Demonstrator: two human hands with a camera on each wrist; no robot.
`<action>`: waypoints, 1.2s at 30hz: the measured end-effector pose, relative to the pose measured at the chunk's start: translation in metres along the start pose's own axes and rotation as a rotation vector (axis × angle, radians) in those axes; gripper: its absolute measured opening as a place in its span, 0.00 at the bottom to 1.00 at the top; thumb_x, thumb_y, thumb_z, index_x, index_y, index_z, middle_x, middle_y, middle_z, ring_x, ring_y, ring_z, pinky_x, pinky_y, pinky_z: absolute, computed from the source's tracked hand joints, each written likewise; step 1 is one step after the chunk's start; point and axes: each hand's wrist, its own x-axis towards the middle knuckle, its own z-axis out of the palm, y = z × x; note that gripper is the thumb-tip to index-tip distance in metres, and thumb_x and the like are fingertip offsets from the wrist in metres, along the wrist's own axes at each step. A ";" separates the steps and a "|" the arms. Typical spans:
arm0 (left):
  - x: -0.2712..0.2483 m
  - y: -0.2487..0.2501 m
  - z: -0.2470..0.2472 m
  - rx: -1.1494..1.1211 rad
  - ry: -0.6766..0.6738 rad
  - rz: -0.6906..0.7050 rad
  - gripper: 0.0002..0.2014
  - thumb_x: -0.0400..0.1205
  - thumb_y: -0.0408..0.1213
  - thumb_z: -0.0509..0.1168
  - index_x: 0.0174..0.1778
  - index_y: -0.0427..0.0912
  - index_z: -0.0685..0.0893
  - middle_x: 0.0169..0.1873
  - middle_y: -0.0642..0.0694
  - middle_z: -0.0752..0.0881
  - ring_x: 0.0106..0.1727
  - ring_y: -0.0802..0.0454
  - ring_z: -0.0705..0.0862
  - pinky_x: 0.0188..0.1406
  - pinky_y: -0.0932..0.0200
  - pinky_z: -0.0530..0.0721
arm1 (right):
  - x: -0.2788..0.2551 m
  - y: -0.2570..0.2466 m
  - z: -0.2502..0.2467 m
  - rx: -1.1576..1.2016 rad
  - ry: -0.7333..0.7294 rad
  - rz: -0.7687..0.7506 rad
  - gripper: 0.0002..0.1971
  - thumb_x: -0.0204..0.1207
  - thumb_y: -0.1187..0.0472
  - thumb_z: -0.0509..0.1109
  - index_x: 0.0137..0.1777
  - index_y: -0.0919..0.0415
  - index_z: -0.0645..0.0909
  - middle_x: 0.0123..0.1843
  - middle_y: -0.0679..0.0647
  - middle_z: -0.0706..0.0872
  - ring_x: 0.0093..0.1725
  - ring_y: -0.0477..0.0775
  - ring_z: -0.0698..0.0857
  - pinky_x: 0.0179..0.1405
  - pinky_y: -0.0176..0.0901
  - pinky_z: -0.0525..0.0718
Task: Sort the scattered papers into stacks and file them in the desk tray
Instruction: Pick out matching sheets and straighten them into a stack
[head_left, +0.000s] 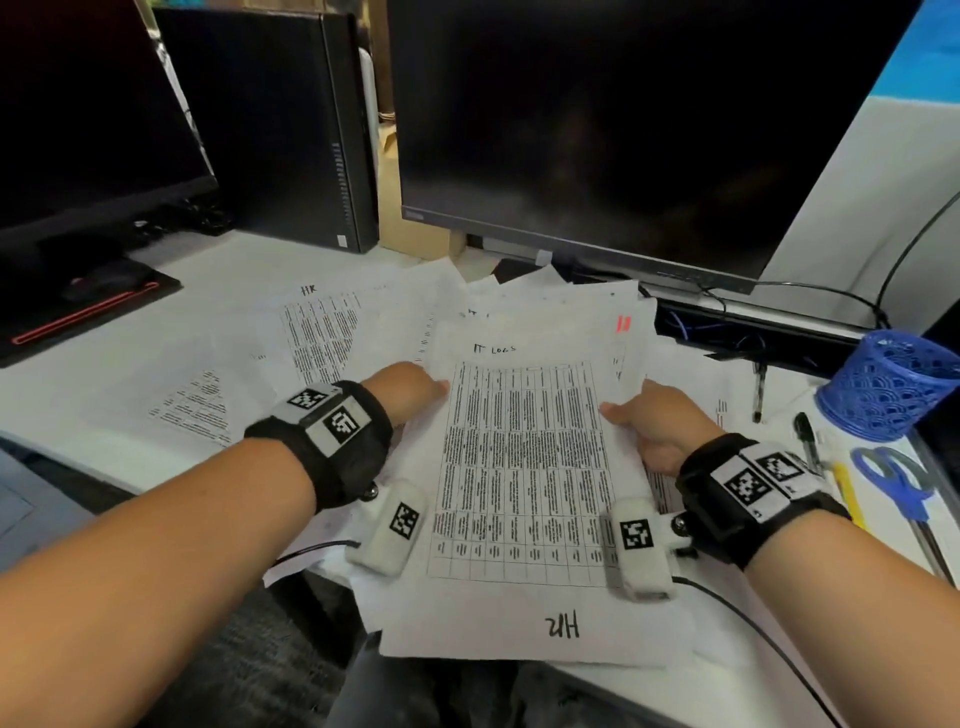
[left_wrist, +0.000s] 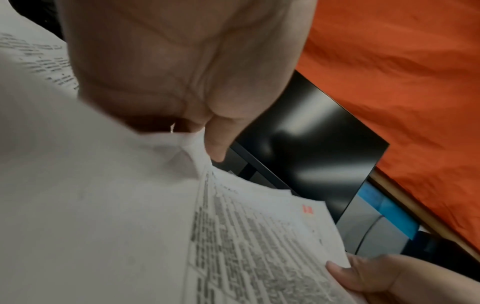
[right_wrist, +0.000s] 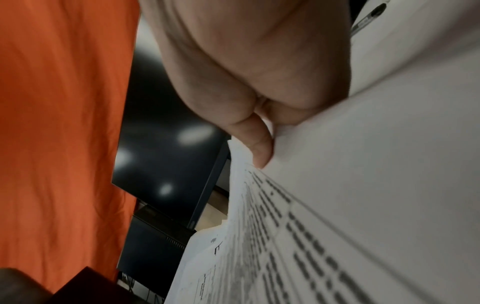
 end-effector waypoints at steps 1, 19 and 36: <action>0.000 -0.004 -0.004 0.013 -0.016 0.002 0.29 0.87 0.50 0.55 0.78 0.33 0.65 0.75 0.38 0.72 0.74 0.40 0.72 0.68 0.55 0.70 | 0.000 -0.001 -0.003 0.054 -0.001 -0.017 0.20 0.78 0.75 0.66 0.71 0.69 0.74 0.66 0.67 0.83 0.63 0.69 0.83 0.65 0.62 0.81; -0.056 0.055 -0.072 -0.897 0.373 0.552 0.18 0.80 0.29 0.66 0.63 0.51 0.77 0.55 0.55 0.85 0.58 0.58 0.84 0.57 0.60 0.83 | -0.088 -0.107 -0.028 0.181 0.098 -0.782 0.19 0.82 0.69 0.62 0.70 0.52 0.74 0.62 0.45 0.85 0.60 0.40 0.84 0.65 0.39 0.81; -0.075 0.069 -0.039 -0.853 0.356 0.636 0.28 0.82 0.33 0.65 0.75 0.47 0.60 0.58 0.58 0.77 0.52 0.68 0.78 0.44 0.76 0.76 | -0.096 -0.125 -0.038 0.248 0.305 -0.927 0.24 0.78 0.60 0.70 0.72 0.54 0.66 0.64 0.49 0.80 0.60 0.45 0.82 0.59 0.42 0.83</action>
